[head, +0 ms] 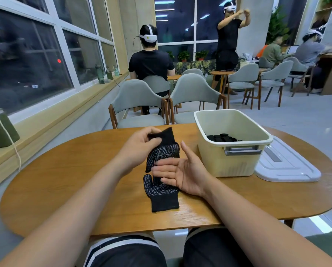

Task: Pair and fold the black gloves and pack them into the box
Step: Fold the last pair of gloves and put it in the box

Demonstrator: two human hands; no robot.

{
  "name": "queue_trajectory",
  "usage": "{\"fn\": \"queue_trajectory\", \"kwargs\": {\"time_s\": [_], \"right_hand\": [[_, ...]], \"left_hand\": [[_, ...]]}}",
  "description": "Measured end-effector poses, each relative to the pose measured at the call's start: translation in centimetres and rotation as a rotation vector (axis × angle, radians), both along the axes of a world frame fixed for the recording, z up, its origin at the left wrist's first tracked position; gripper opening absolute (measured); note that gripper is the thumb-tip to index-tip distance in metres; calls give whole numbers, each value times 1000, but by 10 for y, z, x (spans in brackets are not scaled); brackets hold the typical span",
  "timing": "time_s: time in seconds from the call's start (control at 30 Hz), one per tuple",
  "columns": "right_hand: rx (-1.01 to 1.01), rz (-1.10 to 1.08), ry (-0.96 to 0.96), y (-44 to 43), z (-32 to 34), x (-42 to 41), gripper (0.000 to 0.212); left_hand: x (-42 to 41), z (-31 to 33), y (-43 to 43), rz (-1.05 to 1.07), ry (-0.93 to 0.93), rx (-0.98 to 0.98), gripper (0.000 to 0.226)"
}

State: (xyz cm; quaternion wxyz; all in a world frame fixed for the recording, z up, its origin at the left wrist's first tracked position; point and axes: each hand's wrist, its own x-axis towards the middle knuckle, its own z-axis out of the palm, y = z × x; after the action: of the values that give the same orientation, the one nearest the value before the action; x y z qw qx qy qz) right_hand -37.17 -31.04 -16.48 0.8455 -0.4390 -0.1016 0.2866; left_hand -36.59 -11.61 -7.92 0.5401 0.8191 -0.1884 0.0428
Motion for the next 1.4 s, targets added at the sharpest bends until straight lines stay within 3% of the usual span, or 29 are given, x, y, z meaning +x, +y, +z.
{"fn": "queue_trajectory", "kwargs": {"time_s": [0.23, 0.4, 0.67, 1.03, 1.17, 1.27, 1.4], "right_hand": [[69, -33, 58, 1, -4, 2, 94], [24, -48, 68, -4, -4, 4, 101], [-4, -23, 123, -2, -5, 5, 112], [-3, -43, 105, -3, -14, 13, 106], [-36, -263, 21, 0, -9, 10, 98], [-224, -476, -129, 6, -4, 6, 81], [-537, -641, -416, 5, -9, 5, 78]], "left_hand": [[-34, -28, -5, -156, -142, 174, 22], [-50, -55, 5, -202, -123, 212, 24], [-59, -89, 21, -209, -168, 300, 28], [-71, -104, 28, -237, -238, 438, 27], [-73, -104, 29, -239, -202, 411, 28], [-70, -102, 33, -192, -177, 339, 21], [-60, -100, 37, -92, -167, 251, 19]]}}
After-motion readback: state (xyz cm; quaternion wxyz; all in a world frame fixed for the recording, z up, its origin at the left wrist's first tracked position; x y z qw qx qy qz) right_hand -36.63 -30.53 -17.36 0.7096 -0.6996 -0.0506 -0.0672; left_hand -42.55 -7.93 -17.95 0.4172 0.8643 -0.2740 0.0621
